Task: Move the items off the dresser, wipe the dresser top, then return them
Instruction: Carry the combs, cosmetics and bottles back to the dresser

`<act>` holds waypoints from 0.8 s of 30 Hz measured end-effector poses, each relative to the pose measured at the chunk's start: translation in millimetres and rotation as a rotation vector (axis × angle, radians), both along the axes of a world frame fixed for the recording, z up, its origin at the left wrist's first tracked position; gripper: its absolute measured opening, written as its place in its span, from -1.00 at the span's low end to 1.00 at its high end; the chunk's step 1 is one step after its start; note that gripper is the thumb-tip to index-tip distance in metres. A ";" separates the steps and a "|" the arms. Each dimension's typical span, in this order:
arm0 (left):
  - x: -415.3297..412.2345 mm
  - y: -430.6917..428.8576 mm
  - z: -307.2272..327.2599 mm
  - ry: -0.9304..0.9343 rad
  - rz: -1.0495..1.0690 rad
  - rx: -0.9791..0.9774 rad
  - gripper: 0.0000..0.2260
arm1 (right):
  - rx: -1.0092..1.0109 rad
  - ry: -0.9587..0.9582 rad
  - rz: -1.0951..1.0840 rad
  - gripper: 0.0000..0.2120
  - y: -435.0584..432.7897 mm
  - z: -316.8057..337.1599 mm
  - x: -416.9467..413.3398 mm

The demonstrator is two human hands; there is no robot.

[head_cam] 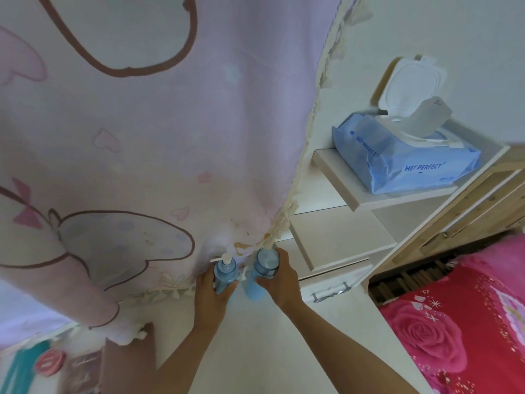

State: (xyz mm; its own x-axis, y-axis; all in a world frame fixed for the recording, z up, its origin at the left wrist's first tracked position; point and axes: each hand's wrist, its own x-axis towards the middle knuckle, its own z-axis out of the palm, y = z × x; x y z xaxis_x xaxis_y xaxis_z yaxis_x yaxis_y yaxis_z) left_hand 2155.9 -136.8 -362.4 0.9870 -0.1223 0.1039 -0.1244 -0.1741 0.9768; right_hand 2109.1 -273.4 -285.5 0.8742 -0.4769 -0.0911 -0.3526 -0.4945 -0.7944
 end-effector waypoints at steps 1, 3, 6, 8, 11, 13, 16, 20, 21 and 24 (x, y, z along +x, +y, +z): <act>-0.9 -0.8 2.3 0.004 0.005 -0.003 -0.55 | 0.008 -0.001 0.000 -0.34 0.1 -0.3 0.4; -2.7 -2.3 4.2 0.002 0.015 0.004 -0.56 | 0.005 0.002 0.003 -0.33 0.1 -0.5 0.4; -5.0 -4.0 3.5 0.013 0.029 0.021 -0.55 | -0.046 0.036 0.023 -0.29 0.0 0.3 -1.5; -6.0 -5.2 4.1 0.005 0.035 0.040 -0.55 | -0.105 0.078 0.047 -0.24 -0.5 0.6 -2.5; -6.5 -5.2 4.9 0.011 0.046 0.100 -0.53 | -0.214 0.122 0.078 -0.24 -1.0 0.8 -9.0; -7.5 -2.6 5.3 0.020 0.043 0.180 -0.48 | -0.192 0.114 0.105 -0.26 -0.8 2.8 -20.1; -16.0 3.7 5.8 0.056 0.063 0.282 -0.40 | -0.166 0.072 0.145 -0.23 -1.4 6.1 -46.2; -47.1 13.4 18.9 0.152 0.153 0.270 -0.40 | -0.226 0.098 0.211 -0.14 -7.2 1.9 -76.7; -56.6 16.5 22.0 0.158 0.167 0.268 -0.41 | -0.240 0.107 0.237 -0.14 -8.6 2.6 -82.8; -91.5 27.5 32.9 0.161 0.209 0.273 -0.46 | -0.274 0.108 0.331 -0.18 -9.7 8.9 -104.5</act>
